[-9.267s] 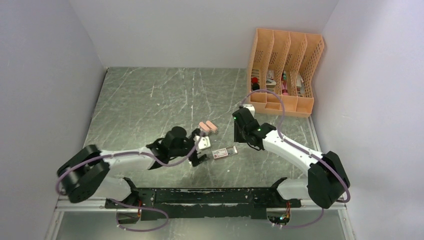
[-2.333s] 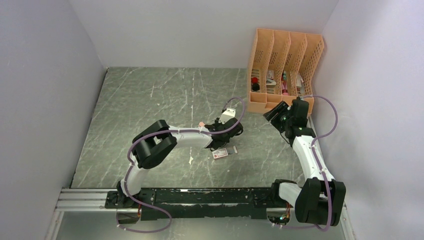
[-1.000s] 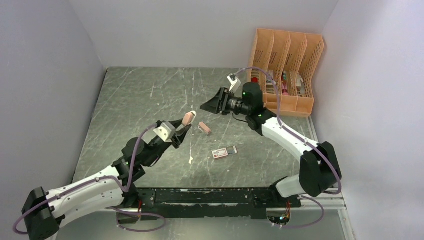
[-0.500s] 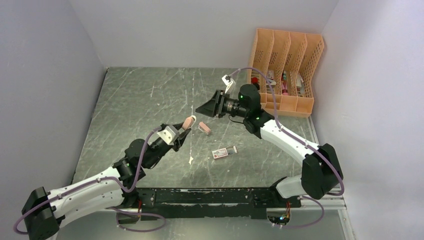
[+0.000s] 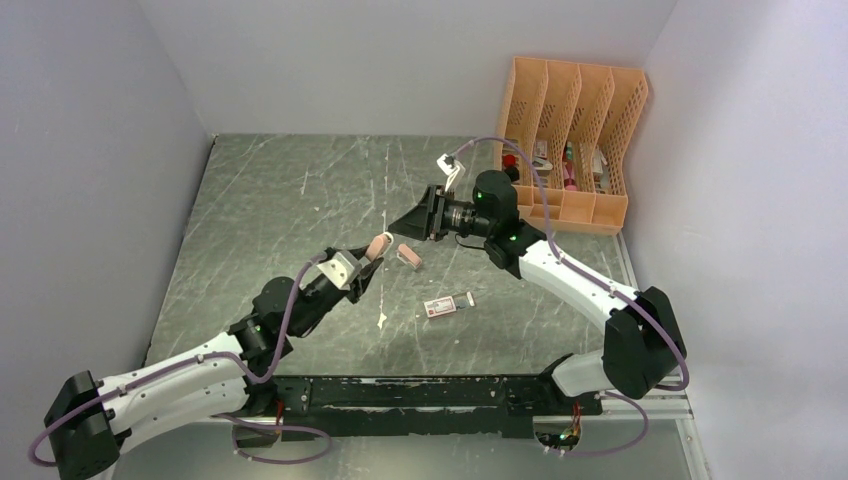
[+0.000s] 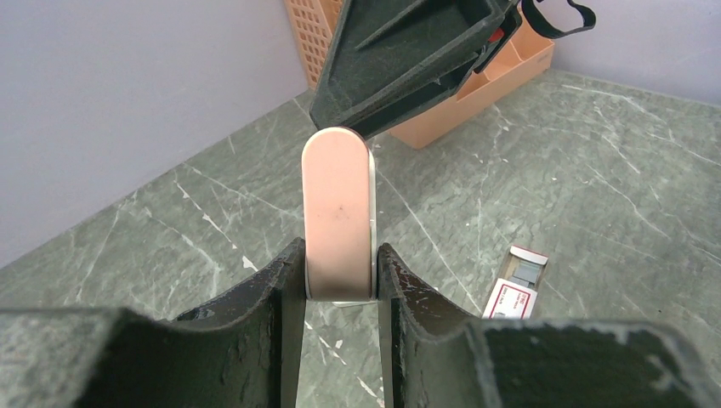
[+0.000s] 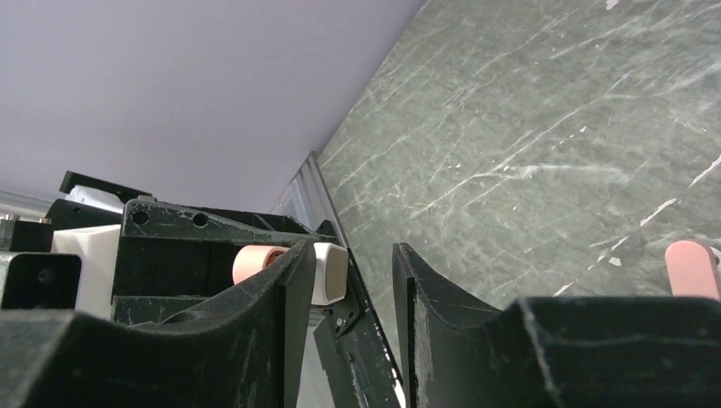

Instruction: Load the staples into the stapler

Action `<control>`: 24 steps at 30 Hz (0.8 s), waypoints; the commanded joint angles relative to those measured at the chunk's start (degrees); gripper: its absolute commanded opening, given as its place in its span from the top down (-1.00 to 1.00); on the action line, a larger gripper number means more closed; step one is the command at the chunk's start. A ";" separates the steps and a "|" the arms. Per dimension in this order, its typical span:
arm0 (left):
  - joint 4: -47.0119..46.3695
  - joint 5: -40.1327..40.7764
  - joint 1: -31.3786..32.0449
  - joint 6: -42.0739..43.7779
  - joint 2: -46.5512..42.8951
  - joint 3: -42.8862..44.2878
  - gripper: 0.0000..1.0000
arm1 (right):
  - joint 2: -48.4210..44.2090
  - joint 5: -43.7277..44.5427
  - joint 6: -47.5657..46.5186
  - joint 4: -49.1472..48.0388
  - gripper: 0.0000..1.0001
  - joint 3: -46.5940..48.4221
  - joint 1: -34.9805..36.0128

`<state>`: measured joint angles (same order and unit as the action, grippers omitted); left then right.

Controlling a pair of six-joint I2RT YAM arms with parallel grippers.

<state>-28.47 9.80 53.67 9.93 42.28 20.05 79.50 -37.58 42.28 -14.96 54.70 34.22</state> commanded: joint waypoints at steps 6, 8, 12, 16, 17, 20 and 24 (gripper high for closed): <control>-2.25 -0.07 -0.36 0.66 0.30 0.05 0.86 | -1.35 -2.54 -1.02 0.36 0.16 0.74 0.81; -2.54 0.16 -0.41 0.57 0.38 -0.02 0.86 | -1.67 -2.60 -1.09 0.24 0.18 0.68 0.78; -2.56 0.42 -0.41 0.78 0.96 0.04 0.86 | -2.09 -3.20 -1.17 0.11 0.21 0.45 0.84; -2.92 1.13 -0.41 0.79 0.73 -0.13 0.86 | -2.29 -2.88 -1.74 1.62 0.25 0.56 0.89; -3.11 1.41 -0.46 0.72 0.67 -0.29 0.86 | -2.27 -2.97 -2.05 2.16 0.26 0.70 0.91; -3.08 2.22 -0.49 0.95 0.45 -0.21 0.86 | -2.38 -2.78 -2.39 2.98 0.29 0.48 0.87; -3.50 2.41 -0.45 1.30 0.34 0.04 0.86 | -1.70 -3.14 -2.82 4.01 0.30 0.66 0.93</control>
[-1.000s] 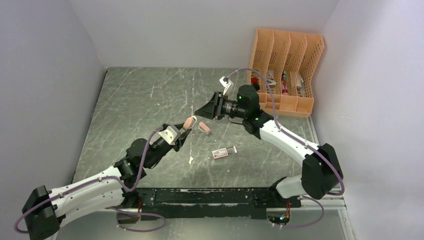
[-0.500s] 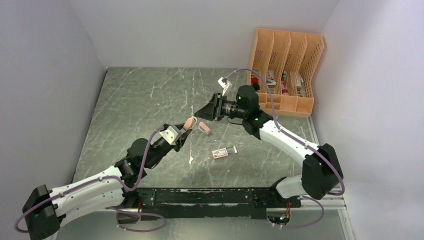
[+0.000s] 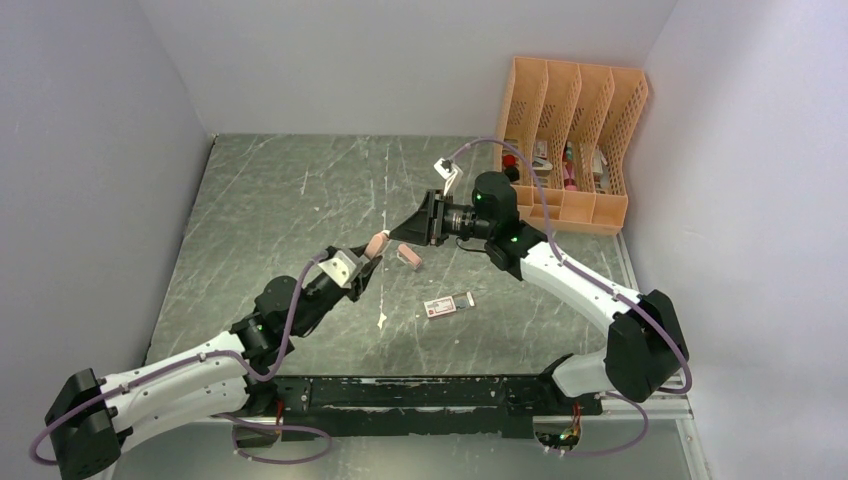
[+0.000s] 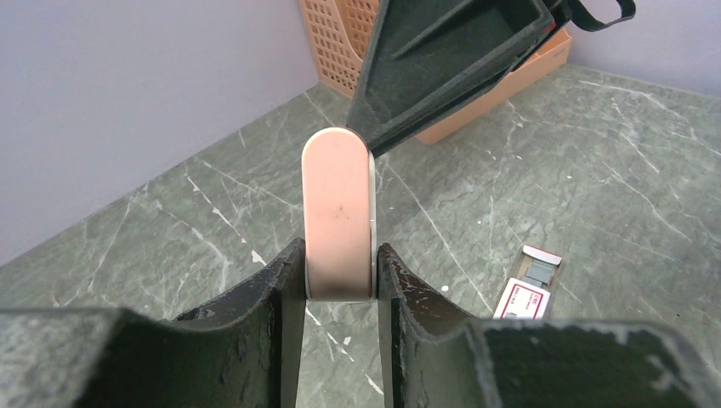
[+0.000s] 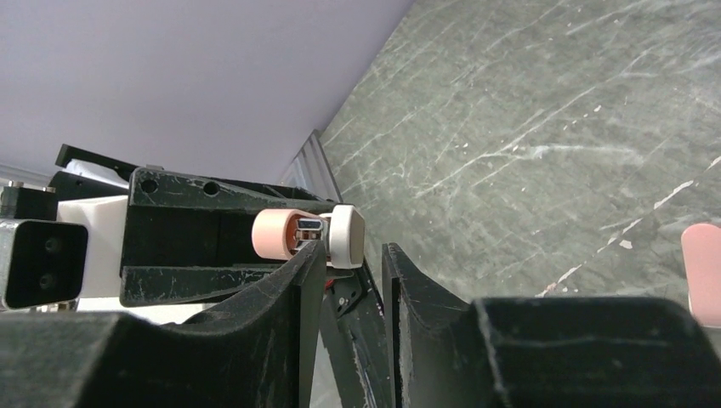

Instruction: Load the staples into the stapler

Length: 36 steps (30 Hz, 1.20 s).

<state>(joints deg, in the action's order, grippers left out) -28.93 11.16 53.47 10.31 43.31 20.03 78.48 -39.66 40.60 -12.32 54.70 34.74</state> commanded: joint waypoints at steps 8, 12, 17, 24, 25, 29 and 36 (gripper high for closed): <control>-3.34 -0.63 -0.30 0.87 0.45 0.33 0.86 | 0.03 -1.31 -0.94 0.88 0.31 1.37 0.75; -3.16 -1.39 -0.29 0.62 0.77 0.32 0.86 | -0.17 -0.79 -0.61 0.13 0.31 1.48 0.78; -3.51 -1.01 -0.30 0.59 0.88 0.19 0.86 | -0.09 -1.01 -0.69 0.36 0.33 1.41 0.77; -3.67 -1.77 -0.26 0.94 1.62 0.65 0.86 | 0.17 -1.58 -0.25 -0.43 0.44 0.92 0.80; -3.68 -1.94 -0.29 0.94 1.70 0.64 0.86 | 0.12 -1.49 -0.21 -0.43 0.46 0.94 0.81; -4.02 -2.28 -0.30 0.98 2.07 0.67 0.86 | 0.18 -1.88 0.00 -0.67 0.57 0.86 0.82; -4.65 -2.23 -0.30 1.20 2.38 0.77 0.86 | -0.08 -2.43 0.38 -1.10 0.96 0.33 0.90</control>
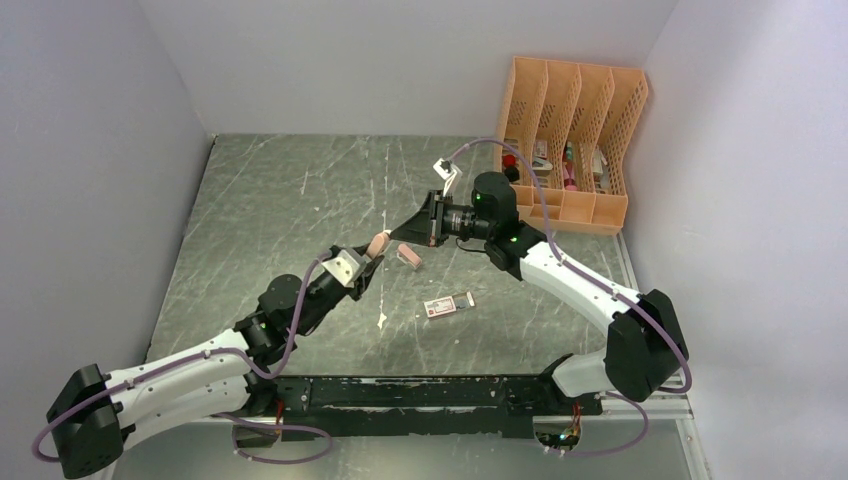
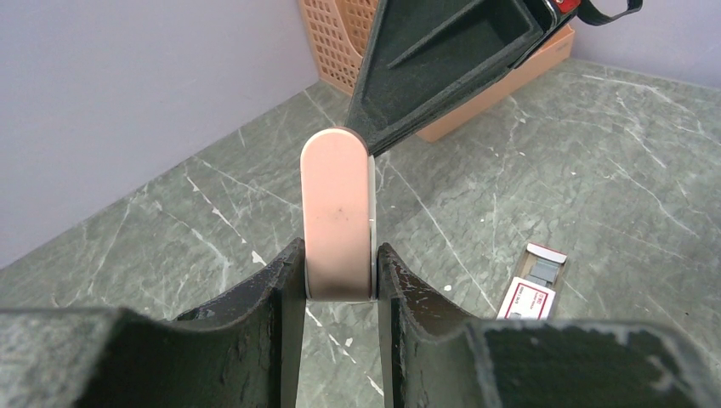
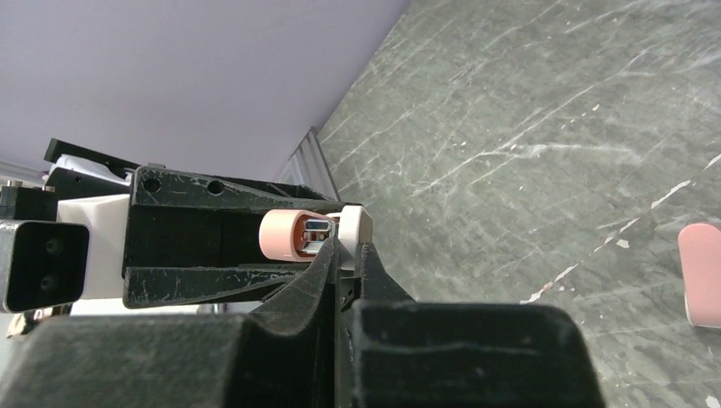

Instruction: Load the staples into the stapler

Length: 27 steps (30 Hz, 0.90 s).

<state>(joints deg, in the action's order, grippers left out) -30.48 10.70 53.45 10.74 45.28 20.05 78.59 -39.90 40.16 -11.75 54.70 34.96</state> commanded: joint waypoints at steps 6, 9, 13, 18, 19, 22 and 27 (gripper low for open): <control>-2.55 -1.42 -0.28 0.69 1.06 1.32 0.77 | -0.41 -1.41 1.65 -1.59 1.00 0.49 0.68; -2.53 -0.73 -0.28 0.31 1.47 1.49 0.32 | -0.67 -0.69 1.46 -1.01 1.00 0.49 0.64; -3.41 -0.29 -0.28 -0.08 1.39 1.33 -0.02 | -0.97 0.06 1.20 -0.32 1.00 0.67 0.65; -3.21 -1.42 -0.28 -0.45 1.31 2.26 -0.37 | -0.99 2.71 -0.69 3.46 1.00 1.62 0.84; -3.07 -1.68 -0.28 -0.39 1.31 2.55 -0.38 | -0.98 3.20 -1.15 4.16 1.00 1.75 0.85; -1.61 -1.93 -0.26 0.03 1.14 3.97 -0.36 | -0.98 5.19 -3.27 7.10 1.00 2.37 1.01; -0.11 -2.38 -0.28 0.91 0.56 5.23 -0.26 | -1.51 9.59 -7.12 11.69 1.00 4.07 1.13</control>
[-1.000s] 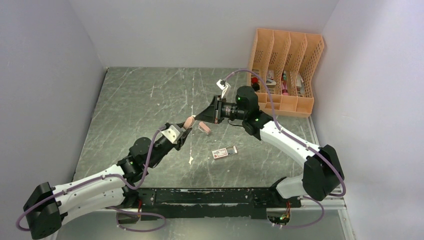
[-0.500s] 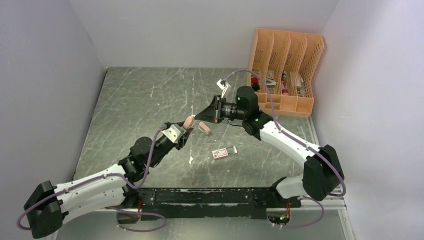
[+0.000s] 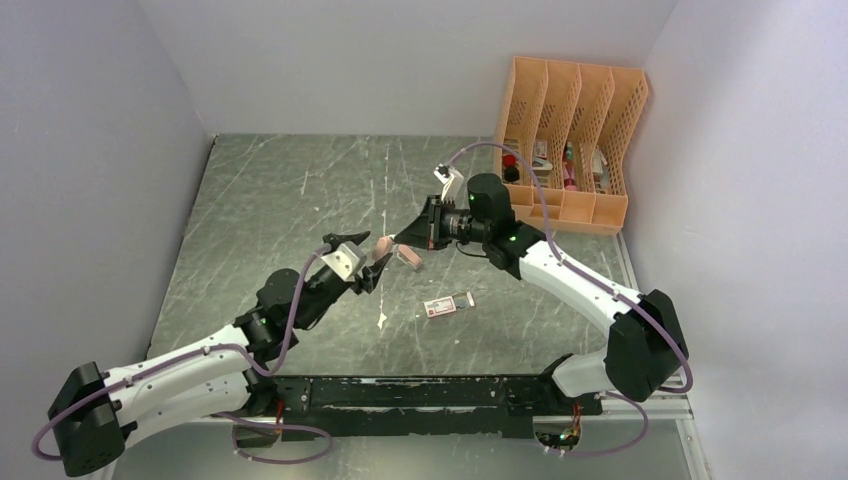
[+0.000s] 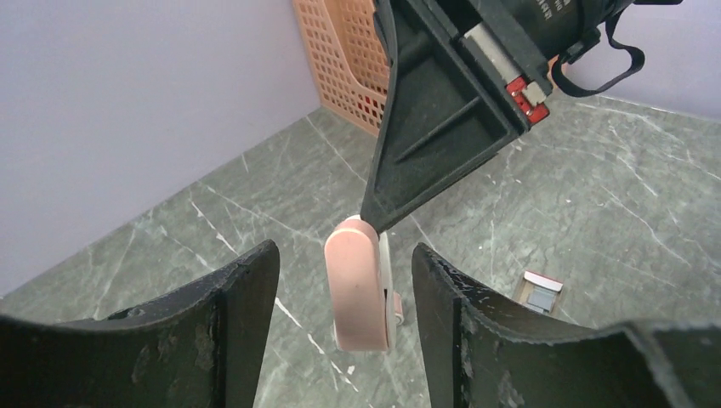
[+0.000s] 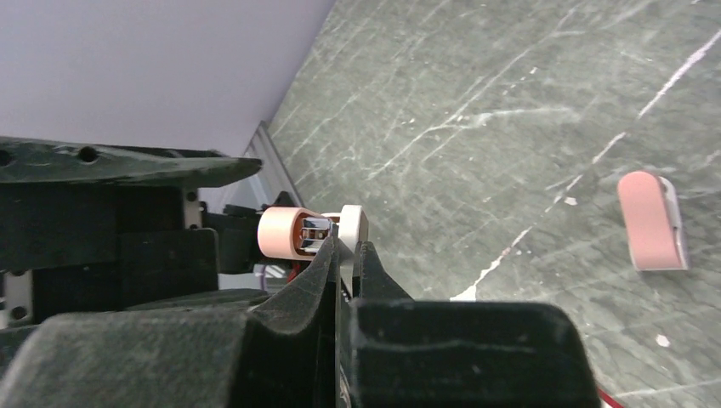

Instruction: Load the staples into the stapler

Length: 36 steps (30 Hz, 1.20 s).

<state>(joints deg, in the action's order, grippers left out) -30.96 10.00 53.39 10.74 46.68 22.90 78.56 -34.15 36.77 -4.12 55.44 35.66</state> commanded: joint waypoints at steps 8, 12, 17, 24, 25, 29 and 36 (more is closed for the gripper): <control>0.53 -2.23 -0.21 -0.27 1.31 2.58 -0.19 | -1.72 4.03 -4.77 4.23 1.00 3.71 0.69; -0.56 -2.35 -0.21 -1.35 2.38 2.41 -0.16 | -1.81 3.87 -5.84 4.83 1.00 3.71 1.01; -0.98 -2.20 -0.21 -1.12 3.58 3.05 -0.05 | -2.03 4.29 -7.23 5.48 1.00 3.92 1.56; -0.80 -2.09 -0.21 -1.63 5.49 3.73 0.09 | -2.66 6.01 -9.44 6.52 1.00 4.41 2.50; -0.75 -2.08 -0.21 -1.75 5.78 3.80 0.11 | -2.75 6.28 -9.80 6.64 1.00 4.48 2.65; -1.05 -1.96 -0.21 -2.11 6.15 3.54 0.16 | -2.89 7.74 -11.46 8.07 1.00 5.29 3.37; -1.27 -2.09 -0.21 -2.00 7.19 3.86 0.26 | -2.63 9.08 -13.45 9.49 1.00 6.46 4.90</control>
<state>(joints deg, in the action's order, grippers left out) -30.74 8.97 53.30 9.41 53.17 24.93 77.19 -25.85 24.97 5.69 59.61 39.38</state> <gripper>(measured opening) 0.383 0.037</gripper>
